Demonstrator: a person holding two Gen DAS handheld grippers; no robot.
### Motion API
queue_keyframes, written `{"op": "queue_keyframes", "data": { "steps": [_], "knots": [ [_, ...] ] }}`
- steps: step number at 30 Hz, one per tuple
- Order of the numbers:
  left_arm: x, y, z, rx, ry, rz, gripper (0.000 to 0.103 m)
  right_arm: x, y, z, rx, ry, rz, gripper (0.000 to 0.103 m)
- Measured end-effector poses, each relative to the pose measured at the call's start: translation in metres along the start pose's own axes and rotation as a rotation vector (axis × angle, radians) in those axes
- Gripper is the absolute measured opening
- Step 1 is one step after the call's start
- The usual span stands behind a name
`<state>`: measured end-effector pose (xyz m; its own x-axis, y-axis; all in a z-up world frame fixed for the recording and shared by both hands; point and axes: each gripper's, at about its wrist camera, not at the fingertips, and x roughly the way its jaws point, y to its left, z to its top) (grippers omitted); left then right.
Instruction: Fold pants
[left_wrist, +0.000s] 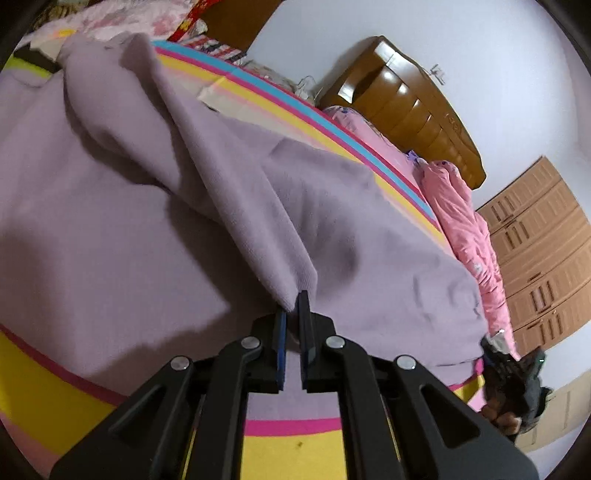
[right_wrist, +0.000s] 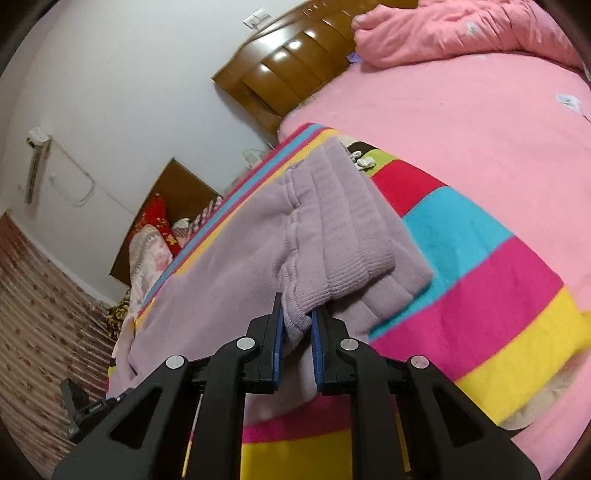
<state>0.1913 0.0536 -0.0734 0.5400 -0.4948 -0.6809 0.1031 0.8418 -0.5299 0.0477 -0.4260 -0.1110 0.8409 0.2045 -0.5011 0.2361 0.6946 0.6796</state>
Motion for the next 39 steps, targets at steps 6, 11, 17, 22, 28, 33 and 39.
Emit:
{"op": "queue_keyframes", "data": {
  "steps": [6,11,17,22,28,33,39],
  "knots": [
    [-0.027,-0.026,0.005,0.075,-0.077,-0.003,0.005,-0.014,0.017,0.007,-0.064,-0.025,0.007,0.014],
    [-0.029,-0.028,-0.005,0.108,-0.054,0.034,0.005,-0.006,0.0,-0.009,-0.031,0.037,-0.054,0.013],
    [-0.02,-0.012,-0.016,0.048,-0.03,0.025,0.005,-0.013,0.003,-0.005,-0.031,0.02,-0.05,0.012],
    [-0.021,-0.012,-0.015,0.052,-0.021,0.019,0.005,-0.01,-0.007,-0.009,0.011,0.026,-0.027,0.012],
    [-0.015,0.005,-0.02,-0.025,-0.01,-0.053,0.005,-0.011,-0.002,-0.008,0.007,0.026,-0.048,0.012],
    [-0.016,0.011,-0.005,-0.087,0.005,-0.109,0.019,-0.01,-0.002,-0.01,0.022,0.02,-0.048,0.012],
    [-0.021,0.02,0.031,-0.11,-0.068,-0.03,0.051,-0.01,0.0,-0.01,0.02,0.024,-0.055,0.012]
  ]
}}
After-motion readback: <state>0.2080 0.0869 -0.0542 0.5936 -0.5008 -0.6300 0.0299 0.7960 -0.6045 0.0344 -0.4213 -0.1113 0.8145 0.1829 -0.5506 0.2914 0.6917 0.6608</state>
